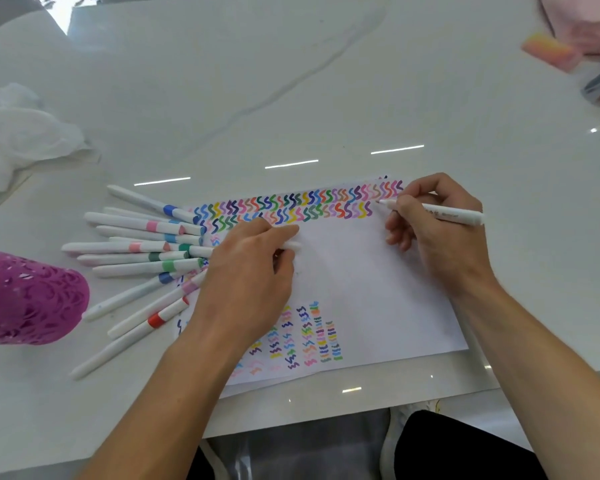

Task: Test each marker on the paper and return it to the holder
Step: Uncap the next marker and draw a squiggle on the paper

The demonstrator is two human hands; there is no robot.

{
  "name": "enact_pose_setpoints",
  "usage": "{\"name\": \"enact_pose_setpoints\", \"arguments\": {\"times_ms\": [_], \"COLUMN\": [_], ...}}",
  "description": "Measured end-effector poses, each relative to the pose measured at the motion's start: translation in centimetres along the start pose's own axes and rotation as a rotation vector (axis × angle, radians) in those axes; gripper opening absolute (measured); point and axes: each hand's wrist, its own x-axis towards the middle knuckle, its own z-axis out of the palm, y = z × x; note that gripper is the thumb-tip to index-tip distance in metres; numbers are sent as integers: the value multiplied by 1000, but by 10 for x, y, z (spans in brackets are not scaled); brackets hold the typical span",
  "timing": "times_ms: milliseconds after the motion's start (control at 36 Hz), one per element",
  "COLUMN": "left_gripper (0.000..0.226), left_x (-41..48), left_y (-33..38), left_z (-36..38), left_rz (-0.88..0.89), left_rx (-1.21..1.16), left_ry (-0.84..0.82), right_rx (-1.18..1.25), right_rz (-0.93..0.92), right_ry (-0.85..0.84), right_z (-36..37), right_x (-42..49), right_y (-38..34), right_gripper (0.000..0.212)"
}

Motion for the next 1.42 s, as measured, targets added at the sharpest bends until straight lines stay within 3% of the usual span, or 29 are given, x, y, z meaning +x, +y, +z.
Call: {"name": "enact_pose_setpoints", "arguments": {"times_ms": [444, 1028, 1194, 1417], "left_gripper": [31, 30, 24, 20], "left_x": [1, 1, 1, -2], "left_y": [1, -1, 2, 1], "left_z": [5, 7, 7, 7], "left_rz": [16, -19, -28, -25], "left_rx": [18, -1, -7, 57], "left_ry": [11, 40, 47, 104], "right_rx": [-180, -183, -119, 157], "right_rz": [-4, 30, 42, 51], "right_ry": [64, 128, 52, 139], "right_z": [5, 8, 7, 2], "right_x": [0, -2, -4, 0], "right_y": [2, 2, -2, -11], "right_gripper": [20, 21, 13, 19]}}
